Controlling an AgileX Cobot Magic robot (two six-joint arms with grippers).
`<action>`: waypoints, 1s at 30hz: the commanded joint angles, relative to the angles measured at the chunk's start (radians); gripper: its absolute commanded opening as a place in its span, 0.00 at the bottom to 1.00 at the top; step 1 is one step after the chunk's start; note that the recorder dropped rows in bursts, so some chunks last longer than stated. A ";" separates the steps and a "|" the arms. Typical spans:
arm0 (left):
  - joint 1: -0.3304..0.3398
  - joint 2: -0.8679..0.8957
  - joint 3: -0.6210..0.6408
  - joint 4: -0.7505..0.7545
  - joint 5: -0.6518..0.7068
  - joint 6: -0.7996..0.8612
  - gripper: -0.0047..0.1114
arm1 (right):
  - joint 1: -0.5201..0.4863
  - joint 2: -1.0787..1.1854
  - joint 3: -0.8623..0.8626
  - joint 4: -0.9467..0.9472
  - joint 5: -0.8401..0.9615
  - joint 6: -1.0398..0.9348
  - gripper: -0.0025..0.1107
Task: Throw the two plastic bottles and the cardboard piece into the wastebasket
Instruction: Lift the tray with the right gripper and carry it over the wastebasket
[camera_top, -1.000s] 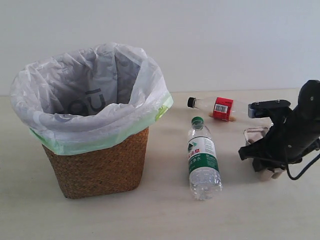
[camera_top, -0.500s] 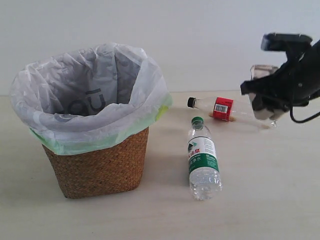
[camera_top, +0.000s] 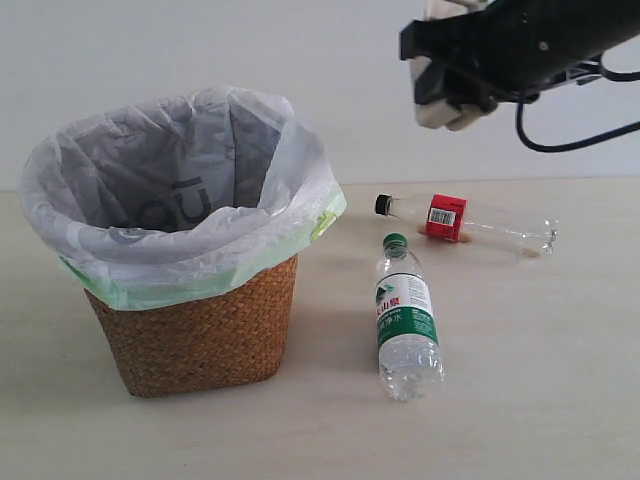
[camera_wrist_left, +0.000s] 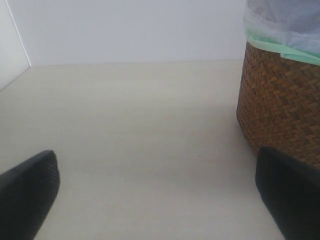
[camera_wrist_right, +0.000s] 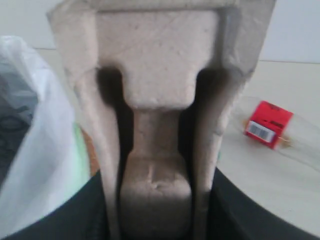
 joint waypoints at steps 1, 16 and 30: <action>0.002 -0.003 -0.004 -0.002 -0.007 -0.009 0.97 | 0.110 0.016 -0.070 0.103 0.037 0.035 0.02; 0.002 -0.003 -0.004 -0.002 -0.007 -0.009 0.97 | 0.261 0.035 -0.193 0.184 0.039 -0.149 0.02; 0.002 -0.003 -0.004 -0.002 -0.007 -0.009 0.97 | 0.261 0.093 -0.193 -1.024 0.557 0.622 0.02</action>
